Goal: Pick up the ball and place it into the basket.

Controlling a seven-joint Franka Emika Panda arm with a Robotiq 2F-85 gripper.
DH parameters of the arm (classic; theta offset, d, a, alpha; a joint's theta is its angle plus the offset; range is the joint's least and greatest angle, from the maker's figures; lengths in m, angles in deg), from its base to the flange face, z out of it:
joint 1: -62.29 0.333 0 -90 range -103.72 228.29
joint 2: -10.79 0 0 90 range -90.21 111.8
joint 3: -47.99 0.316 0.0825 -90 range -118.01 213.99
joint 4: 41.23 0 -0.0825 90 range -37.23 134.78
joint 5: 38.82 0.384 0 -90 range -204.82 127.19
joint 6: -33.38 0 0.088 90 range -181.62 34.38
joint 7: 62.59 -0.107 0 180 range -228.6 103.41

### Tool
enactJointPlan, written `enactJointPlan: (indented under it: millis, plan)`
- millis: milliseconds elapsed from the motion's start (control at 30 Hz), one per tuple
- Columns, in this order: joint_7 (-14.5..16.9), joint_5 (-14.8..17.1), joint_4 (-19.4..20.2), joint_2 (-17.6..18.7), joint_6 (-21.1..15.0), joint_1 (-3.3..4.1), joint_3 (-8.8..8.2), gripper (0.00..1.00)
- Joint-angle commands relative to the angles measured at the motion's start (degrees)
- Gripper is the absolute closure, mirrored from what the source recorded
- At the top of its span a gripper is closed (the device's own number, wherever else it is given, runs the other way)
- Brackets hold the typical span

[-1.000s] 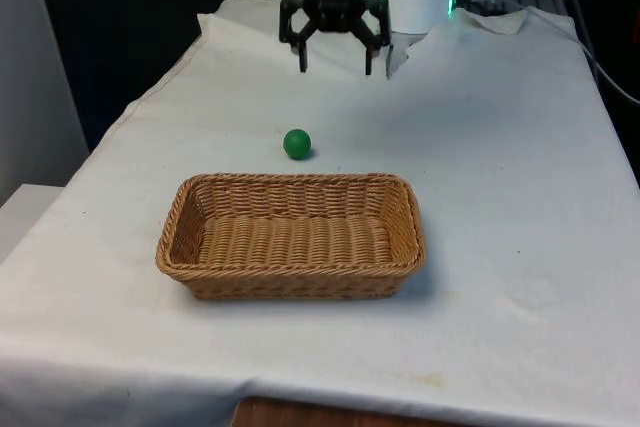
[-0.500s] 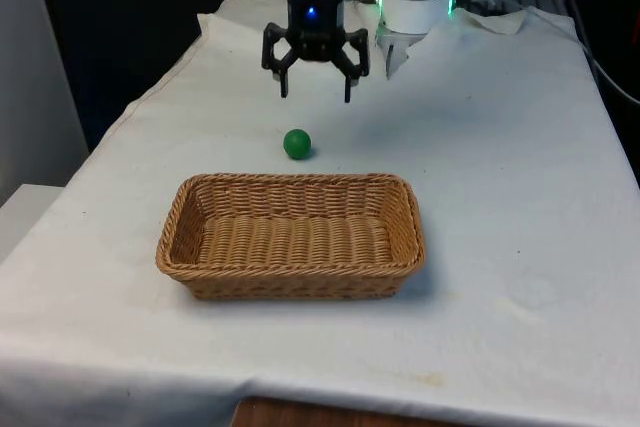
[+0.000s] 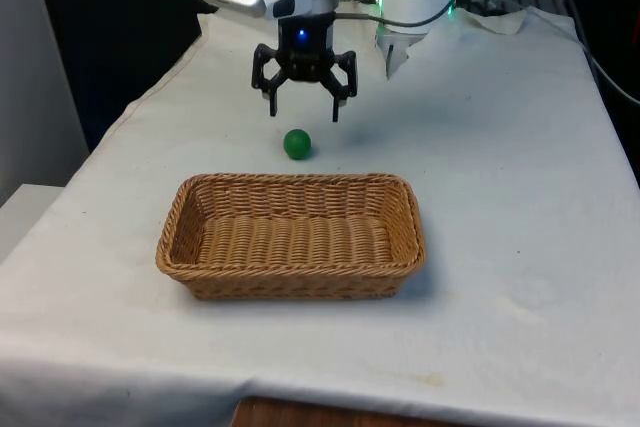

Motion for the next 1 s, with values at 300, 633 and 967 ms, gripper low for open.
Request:
enactJointPlan:
  millis: [300,633,967]
  plan:
    - [3.21,5.21,-0.46,2.52,-2.35,-0.69,1.66,0.00]
    - [5.16,7.91,-0.74,4.98,-3.90,-0.74,2.29,0.00]
    - [5.56,8.48,-1.38,6.65,-5.50,-0.74,2.58,0.00]
